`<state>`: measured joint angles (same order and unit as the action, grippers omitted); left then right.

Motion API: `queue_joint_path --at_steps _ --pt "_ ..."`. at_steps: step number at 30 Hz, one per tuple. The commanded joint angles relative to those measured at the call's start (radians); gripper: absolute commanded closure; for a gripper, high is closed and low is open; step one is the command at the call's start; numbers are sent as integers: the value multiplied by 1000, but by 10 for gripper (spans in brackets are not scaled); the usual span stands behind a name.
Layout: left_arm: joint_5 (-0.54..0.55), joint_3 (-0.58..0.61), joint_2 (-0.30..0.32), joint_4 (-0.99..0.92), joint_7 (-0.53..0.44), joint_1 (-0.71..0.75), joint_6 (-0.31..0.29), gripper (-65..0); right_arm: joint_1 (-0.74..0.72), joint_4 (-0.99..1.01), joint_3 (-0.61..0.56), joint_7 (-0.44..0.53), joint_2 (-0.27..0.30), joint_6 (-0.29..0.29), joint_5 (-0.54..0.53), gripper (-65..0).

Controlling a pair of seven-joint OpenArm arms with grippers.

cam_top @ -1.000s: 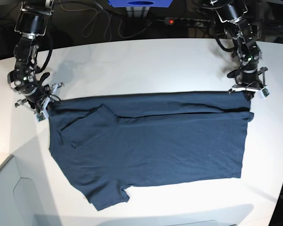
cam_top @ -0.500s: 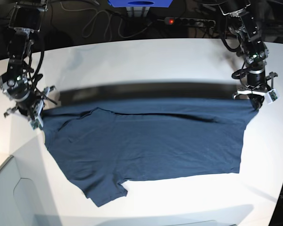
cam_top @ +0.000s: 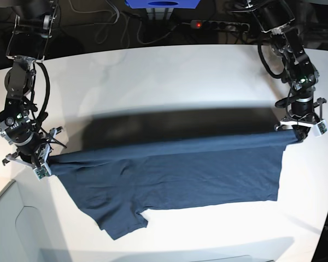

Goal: Fold the T-shirt properly
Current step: 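Lift and drag the folded edge back toward the arms with both grippers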

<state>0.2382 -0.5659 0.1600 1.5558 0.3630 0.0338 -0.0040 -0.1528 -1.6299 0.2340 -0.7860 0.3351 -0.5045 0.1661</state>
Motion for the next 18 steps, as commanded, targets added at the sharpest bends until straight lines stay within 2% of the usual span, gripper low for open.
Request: queue_joint_path --at_steps 1,14,18 --pt "0 -6 10 15 -35 -8 5 0 2 -16 6 15 17 -6 6 -1" --pt "10 -7 -15 51 -35 162 5 0 218 -25 8 15 26 -6 6 -1" --pt "8 -3 -49 96 -35 232 5 0 278 -36 8 15 37 -6 6 -1"
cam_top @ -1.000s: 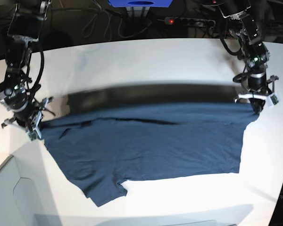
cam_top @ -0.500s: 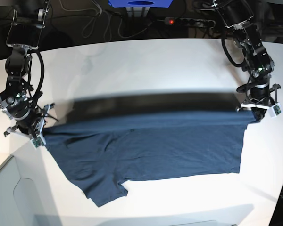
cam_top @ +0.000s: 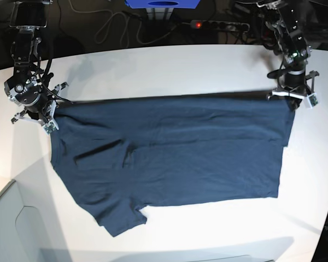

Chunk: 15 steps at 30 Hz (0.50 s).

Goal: Fold the T-shirt properly
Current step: 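Lift and drag the folded edge back toward the arms with both grippers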

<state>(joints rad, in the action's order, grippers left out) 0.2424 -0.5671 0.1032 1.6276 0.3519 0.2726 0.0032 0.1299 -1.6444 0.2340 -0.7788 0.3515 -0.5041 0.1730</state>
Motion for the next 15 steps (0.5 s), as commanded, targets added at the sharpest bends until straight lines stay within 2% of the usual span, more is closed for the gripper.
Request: queue_joint_path --at_steps 1,12,15 --pt "4 -3 2 35 -23 11 -2 0 12 -30 8 9 25 -6 0 -1" --pt "5 -6 -20 78 -27 162 -4 0 176 -175 9 42 31 -6 0 -1" --pt "5 -8 -26 110 -24 204 -4 0 199 -184 43 42 33 -6 0 -1"
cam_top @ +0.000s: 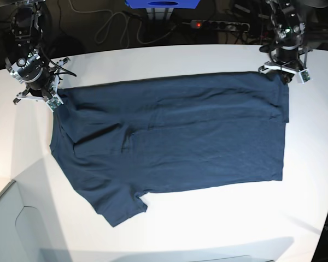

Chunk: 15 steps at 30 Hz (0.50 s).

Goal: Fold the T-shirt properly
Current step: 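Lift and drag the folded edge back toward the arms with both grippers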

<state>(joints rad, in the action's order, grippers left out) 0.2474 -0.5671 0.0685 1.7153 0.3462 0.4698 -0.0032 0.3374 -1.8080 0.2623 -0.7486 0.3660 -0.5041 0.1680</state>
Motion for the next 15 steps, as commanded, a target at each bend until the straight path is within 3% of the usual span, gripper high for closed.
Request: queue_joint_path --at_steps 1,15 --pt "0 -6 9 32 -19 17 2 0 -5 -22 25 11 17 -6 5 -1" --pt "0 -3 0 79 -20 149 2 0 116 -29 113 14 15 -6 3 -1"
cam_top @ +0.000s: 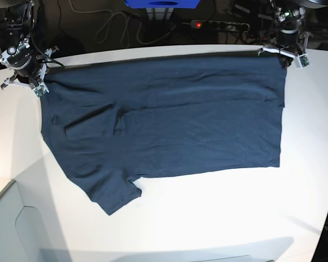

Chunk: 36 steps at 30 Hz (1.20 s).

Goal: Fold the T-shirt properly
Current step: 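Lift and drag the folded edge back toward the arms with both grippers, then release the edge and move both grippers along the shirt sides toward the hem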

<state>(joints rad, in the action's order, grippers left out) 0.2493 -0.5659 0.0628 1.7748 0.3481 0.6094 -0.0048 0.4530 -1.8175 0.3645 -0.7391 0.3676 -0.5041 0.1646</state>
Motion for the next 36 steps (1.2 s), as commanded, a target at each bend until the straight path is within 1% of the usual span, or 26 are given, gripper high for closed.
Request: queue_joint_path --at_steps 1,8,16,23,33,34,36 --pt "-1 -7 -7 20 -24 16 4 0 14 -24 11 5 11 -6 5 -1" --pt "-3 -9 -17 15 -24 20 4 0 63 -44 11 5 -2 -6 6 -1" --pt "-1 -7 -14 7 -21 19 4 0 88 -43 18 5 -9 -6 6 -1" --pt "-1 -6 -19 7 -24 56 4 0 91 -41 20 5 -22 -6 8 -1" --pt "-6 -7 -19 6 -19 59 2 0 83 -41 20 2 -22 -6 8 -2" --pt "-6 -4 -17 6 -19 60 2 0 83 -41 20 0 -22 -6 8 -8" --pt "-1 -3 -17 6 -19 68 2 0 82 -41 20 2 -22 -6 8 -60"
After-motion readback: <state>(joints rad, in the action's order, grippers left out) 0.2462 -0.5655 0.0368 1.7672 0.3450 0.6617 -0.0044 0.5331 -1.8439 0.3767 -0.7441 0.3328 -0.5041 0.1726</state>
